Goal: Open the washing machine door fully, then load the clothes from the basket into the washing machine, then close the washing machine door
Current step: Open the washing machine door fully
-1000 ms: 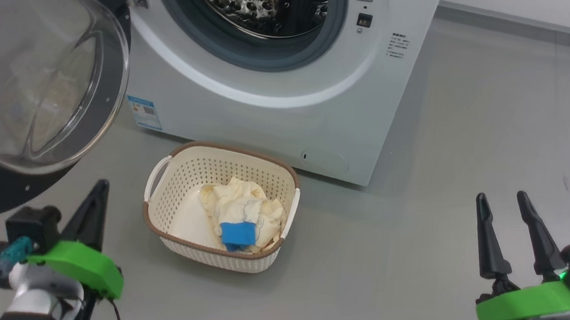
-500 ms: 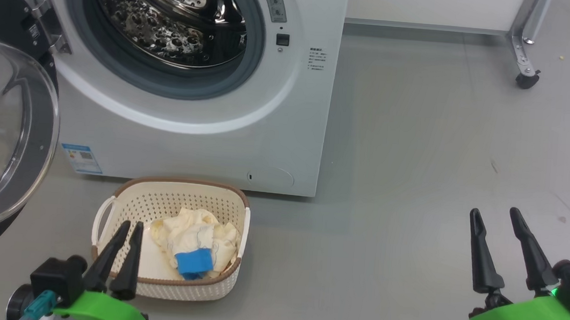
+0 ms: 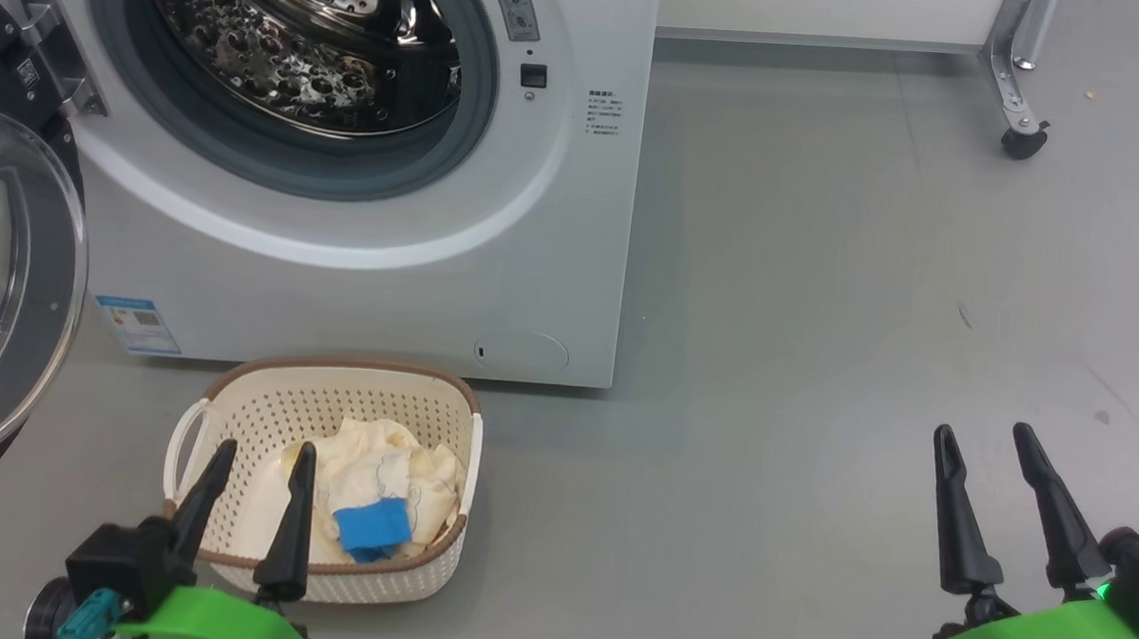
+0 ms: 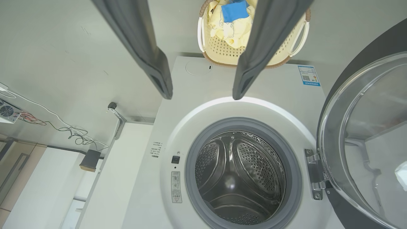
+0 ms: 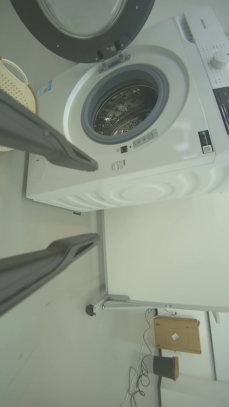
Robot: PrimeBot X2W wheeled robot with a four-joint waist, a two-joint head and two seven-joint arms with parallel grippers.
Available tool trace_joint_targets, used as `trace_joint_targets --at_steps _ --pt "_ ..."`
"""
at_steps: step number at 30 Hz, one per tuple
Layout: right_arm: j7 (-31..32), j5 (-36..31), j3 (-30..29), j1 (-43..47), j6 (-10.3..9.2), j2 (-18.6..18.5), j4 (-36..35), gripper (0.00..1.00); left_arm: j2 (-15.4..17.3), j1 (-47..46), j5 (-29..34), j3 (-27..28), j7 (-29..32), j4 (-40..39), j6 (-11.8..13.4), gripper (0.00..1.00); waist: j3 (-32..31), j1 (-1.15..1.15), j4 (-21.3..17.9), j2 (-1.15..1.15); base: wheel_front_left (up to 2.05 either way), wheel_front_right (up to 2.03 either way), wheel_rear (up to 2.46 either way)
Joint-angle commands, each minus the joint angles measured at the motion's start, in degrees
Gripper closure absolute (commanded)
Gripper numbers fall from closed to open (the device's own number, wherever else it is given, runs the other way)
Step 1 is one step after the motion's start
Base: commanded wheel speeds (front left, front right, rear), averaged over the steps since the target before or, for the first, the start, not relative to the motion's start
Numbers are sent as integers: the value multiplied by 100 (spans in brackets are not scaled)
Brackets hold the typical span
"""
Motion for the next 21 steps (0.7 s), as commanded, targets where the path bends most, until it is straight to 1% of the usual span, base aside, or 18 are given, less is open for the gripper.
trace_joint_targets --at_steps 1,21 --pt "-18 -32 98 -173 -16 -57 -187 0 58 -178 -20 238 -74 -144 27 0 5 0 4 0 0 0 0" --pt "0 -72 83 -206 -16 -24 -105 0 39 -264 -106 194 -176 79 -18 0 51 0 102 0 0 0 0"
